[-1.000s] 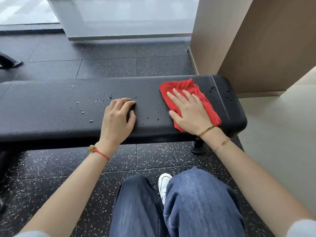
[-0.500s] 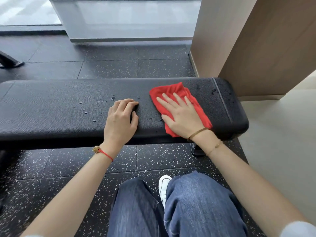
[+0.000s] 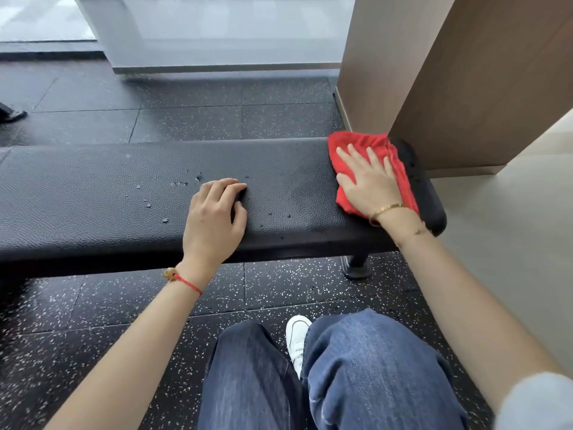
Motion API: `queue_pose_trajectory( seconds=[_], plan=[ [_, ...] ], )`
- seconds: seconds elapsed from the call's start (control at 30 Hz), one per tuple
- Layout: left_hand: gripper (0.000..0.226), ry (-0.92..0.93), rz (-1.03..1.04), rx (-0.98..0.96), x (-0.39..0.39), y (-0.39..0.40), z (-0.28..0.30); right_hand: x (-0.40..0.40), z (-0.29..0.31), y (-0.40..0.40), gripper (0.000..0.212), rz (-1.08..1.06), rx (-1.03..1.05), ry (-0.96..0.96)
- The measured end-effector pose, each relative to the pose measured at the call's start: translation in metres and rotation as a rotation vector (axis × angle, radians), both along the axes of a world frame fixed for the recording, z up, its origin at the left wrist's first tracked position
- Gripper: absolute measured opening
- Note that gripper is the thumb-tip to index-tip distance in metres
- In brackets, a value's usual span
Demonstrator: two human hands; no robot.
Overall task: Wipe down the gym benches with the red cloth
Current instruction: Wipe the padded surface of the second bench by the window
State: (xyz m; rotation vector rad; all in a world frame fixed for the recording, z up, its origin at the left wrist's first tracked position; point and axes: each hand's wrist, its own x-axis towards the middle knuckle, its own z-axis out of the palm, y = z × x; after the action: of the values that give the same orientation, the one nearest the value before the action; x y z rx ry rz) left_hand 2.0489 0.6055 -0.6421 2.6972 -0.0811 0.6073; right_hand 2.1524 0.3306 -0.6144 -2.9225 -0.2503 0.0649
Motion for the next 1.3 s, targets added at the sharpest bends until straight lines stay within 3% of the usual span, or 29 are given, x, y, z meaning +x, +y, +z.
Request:
queue_pose_trajectory(
  seconds=[0.07,0.17,0.43,0.7,0.93,1.03,1.2,1.3],
  plan=[
    [0.031,0.0,-0.004,-0.001,0.0,0.001,-0.001,-0.033,-0.004,-0.01,0.058,0.062,0.002,-0.055],
    [0.032,-0.006,-0.011,-0.007,0.001,0.002,-0.003,-0.057,-0.007,-0.037,0.058,-0.009,-0.014,-0.1],
    [0.031,-0.011,0.004,0.002,0.0,0.0,-0.002,0.03,0.002,-0.038,0.056,-0.245,0.0,0.028],
    [0.031,-0.011,0.002,-0.002,0.0,0.001,-0.003,-0.058,-0.005,-0.039,0.06,0.073,-0.013,-0.061],
    [0.032,-0.003,0.012,-0.004,0.0,-0.001,-0.002,0.039,0.0,-0.022,0.056,-0.08,-0.008,0.042],
    [0.031,-0.003,0.016,-0.005,0.0,-0.001,-0.001,0.053,0.002,0.016,0.056,-0.013,-0.002,0.039],
    [0.032,0.005,0.006,-0.004,0.0,0.0,0.0,-0.013,-0.002,0.039,0.059,0.269,-0.003,-0.032],
    [0.032,0.011,0.003,0.001,0.0,0.001,0.0,-0.045,-0.004,0.011,0.059,0.311,0.016,-0.077]
  ],
)
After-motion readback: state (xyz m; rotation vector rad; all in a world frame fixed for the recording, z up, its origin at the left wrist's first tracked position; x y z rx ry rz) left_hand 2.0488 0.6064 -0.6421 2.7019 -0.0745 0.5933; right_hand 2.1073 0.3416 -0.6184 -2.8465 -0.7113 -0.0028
